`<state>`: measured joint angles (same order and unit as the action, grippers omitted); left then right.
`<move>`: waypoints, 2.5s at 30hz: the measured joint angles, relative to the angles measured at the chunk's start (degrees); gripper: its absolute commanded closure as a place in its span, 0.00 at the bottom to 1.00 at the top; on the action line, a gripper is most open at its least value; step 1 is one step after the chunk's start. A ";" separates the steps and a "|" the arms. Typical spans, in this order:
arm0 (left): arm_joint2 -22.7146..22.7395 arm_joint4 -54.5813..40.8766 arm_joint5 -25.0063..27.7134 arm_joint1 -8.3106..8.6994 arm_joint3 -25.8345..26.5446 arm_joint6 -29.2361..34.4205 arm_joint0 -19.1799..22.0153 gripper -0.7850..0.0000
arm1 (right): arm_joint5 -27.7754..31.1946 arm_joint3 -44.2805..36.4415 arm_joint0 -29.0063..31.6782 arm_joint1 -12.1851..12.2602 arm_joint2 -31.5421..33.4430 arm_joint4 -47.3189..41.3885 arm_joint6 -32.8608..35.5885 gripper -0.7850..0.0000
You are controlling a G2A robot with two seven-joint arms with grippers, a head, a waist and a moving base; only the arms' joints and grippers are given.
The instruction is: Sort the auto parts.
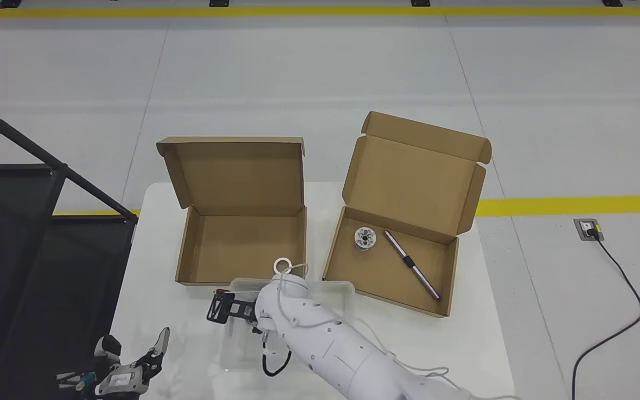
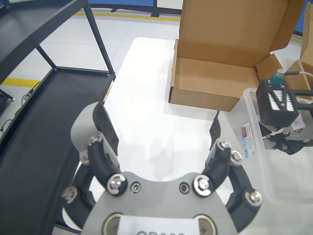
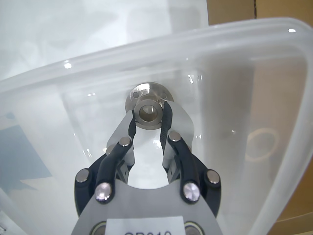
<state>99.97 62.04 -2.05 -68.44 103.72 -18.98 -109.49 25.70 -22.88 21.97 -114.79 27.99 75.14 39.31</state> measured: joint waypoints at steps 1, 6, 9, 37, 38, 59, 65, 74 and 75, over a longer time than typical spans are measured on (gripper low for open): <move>0.00 0.00 0.00 0.00 0.00 0.00 0.00 0.00 | -0.06 0.03 -0.02 0.00 -0.05 -0.03 0.06 1.00; 0.00 0.00 0.00 0.00 0.00 0.00 0.00 0.00 | -0.80 -0.16 -0.39 0.05 -0.17 -0.14 -0.11 1.00; 0.00 0.00 0.00 0.00 0.00 0.00 0.00 0.00 | -0.48 -0.78 -1.10 0.24 0.32 -0.64 -0.73 1.00; 0.00 0.00 0.00 0.00 0.00 0.00 0.00 0.00 | 7.82 -56.75 15.51 14.16 21.53 4.43 24.22 1.00; 0.00 0.00 0.00 0.00 0.00 0.00 0.00 0.00 | 6.31 -56.06 15.19 14.11 21.50 5.29 23.01 1.00; 0.00 0.00 0.00 0.00 0.00 0.00 0.00 0.00 | -7.18 -10.94 -8.52 3.79 11.84 -1.83 4.68 1.00; 0.00 0.00 0.00 0.00 0.00 0.00 0.00 0.00 | -7.23 -11.16 -8.46 3.82 11.85 -1.79 4.74 1.00; 0.00 0.00 0.00 0.00 0.00 0.00 0.00 0.00 | -8.70 -4.86 -7.49 2.70 12.03 -3.61 2.27 1.00; 0.00 0.00 0.00 0.00 0.00 0.00 0.00 0.00 | -8.89 -3.81 -7.65 2.44 11.96 -3.84 2.02 1.00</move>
<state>99.97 62.04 -2.05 -68.44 103.72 -18.98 -109.49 16.81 -26.70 14.32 -112.35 39.95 71.30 41.33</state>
